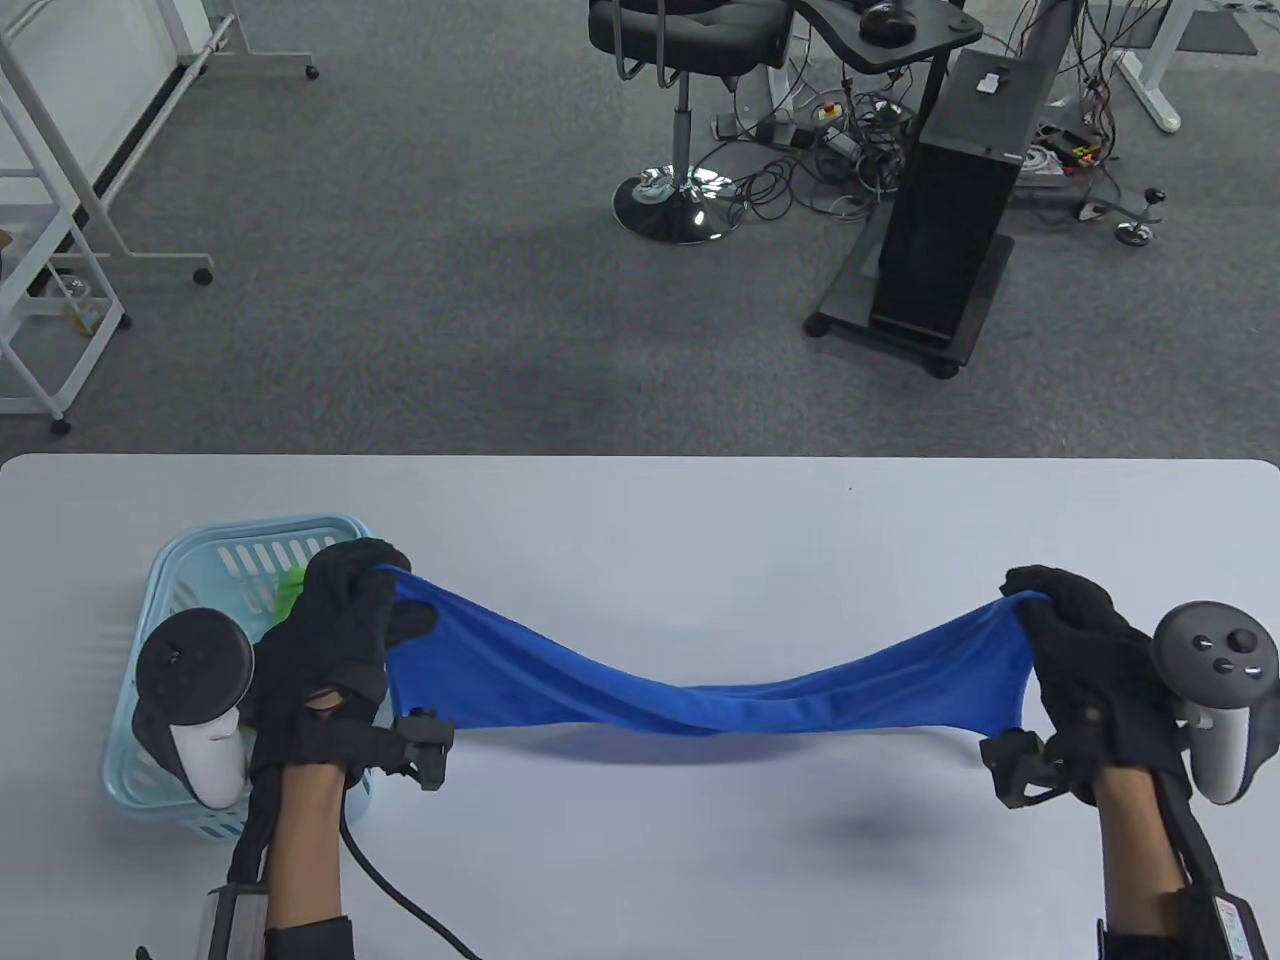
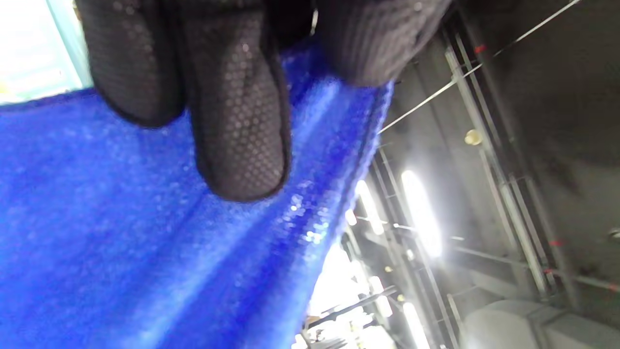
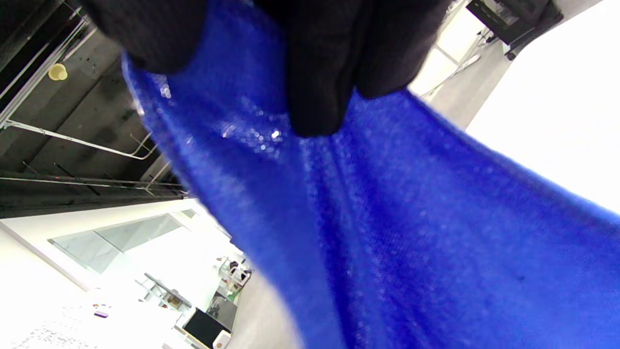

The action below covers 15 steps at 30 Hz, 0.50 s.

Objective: Roll rectangular towel into towel roll

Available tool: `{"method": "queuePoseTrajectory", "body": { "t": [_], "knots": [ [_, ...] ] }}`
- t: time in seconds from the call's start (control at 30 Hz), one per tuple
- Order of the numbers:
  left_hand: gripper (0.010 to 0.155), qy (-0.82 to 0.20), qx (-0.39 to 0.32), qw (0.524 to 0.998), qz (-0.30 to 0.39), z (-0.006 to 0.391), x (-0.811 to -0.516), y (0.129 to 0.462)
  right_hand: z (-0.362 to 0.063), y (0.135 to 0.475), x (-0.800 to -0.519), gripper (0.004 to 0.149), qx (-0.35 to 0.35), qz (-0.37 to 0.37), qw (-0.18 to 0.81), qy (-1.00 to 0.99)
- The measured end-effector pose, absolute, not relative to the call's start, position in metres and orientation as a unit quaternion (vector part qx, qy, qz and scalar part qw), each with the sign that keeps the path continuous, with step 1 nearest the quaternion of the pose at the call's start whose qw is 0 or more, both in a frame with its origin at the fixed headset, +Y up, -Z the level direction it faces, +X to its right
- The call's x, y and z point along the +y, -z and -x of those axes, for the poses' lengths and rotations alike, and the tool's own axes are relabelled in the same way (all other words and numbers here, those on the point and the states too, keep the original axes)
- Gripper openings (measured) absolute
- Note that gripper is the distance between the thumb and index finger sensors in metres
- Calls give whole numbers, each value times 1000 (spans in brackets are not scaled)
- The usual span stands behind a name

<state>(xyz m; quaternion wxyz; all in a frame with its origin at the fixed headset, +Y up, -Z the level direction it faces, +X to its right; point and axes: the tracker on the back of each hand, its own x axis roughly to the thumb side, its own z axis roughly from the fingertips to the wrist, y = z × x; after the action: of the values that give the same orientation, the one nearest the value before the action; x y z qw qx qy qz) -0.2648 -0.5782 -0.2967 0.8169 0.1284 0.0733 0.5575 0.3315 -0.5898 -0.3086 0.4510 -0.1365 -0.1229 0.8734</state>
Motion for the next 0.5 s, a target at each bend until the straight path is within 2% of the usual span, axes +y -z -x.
{"method": "queuePoseTrajectory", "body": {
  "t": [0.13,0.27,0.37,0.43,0.5],
  "knots": [
    [42,-571,75,812,-101,255,-574,323,-336,341,-584,46,-107,128,419,-892],
    [42,-570,54,814,-93,247,-561,342,-331,367,-563,46,-156,99,330,-926],
    [42,-573,10,809,-126,249,-544,342,-332,367,-537,46,-237,78,260,-933],
    [42,-606,-23,779,-156,254,-536,335,-339,355,-525,46,-293,75,269,-914],
    [42,-617,-38,771,-156,257,-537,328,-348,341,-525,46,-308,66,299,-901]
  ]
}}
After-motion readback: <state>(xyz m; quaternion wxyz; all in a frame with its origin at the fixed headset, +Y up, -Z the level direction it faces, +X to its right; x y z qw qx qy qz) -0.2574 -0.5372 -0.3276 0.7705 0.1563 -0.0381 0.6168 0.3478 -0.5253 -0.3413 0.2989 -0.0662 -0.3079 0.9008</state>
